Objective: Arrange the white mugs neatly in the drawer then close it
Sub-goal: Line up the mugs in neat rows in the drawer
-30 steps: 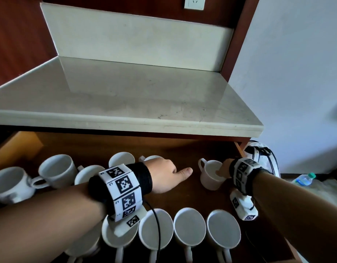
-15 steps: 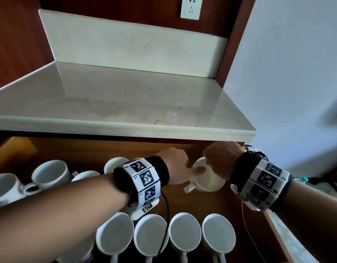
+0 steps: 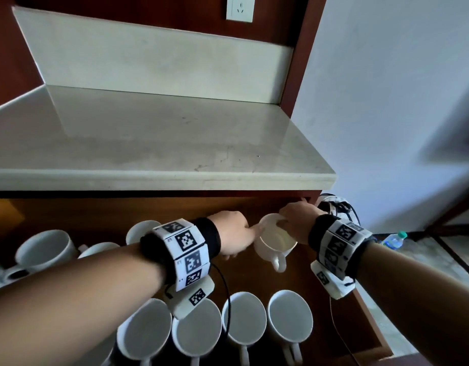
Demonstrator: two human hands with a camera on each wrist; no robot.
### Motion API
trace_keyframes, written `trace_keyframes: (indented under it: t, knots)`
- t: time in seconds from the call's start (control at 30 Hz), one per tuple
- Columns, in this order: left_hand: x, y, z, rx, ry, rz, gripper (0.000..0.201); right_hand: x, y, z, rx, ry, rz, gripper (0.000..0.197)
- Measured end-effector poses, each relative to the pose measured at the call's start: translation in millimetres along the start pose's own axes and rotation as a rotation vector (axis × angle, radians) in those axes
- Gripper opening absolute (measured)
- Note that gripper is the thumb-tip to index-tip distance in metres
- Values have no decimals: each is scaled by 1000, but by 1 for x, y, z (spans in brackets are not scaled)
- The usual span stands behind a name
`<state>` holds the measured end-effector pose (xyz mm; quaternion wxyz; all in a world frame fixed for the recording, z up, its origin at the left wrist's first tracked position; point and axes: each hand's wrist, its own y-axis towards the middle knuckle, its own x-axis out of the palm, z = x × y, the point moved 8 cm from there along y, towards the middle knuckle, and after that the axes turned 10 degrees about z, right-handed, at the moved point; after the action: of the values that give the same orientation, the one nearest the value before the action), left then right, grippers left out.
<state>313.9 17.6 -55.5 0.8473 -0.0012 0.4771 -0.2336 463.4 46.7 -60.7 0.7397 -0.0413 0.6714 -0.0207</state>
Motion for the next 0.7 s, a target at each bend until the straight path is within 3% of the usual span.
trace_keyframes:
  t: [0.07,0.27,0.57,0.7]
  knots:
    - [-9,-5,-10,32,112,43,61,17,8,2,-20,-27,-78,32]
    - [-16,-19,-57,-53,228,48,58,65,20,-5,-46,-81,-246,34]
    - [-23,-13,-96,-129,288,96,53,87,22,-3,13,-32,-300,36]
    - [-35,-2,-129,-224,314,131,46,91,24,-1,-1,-42,-305,36]
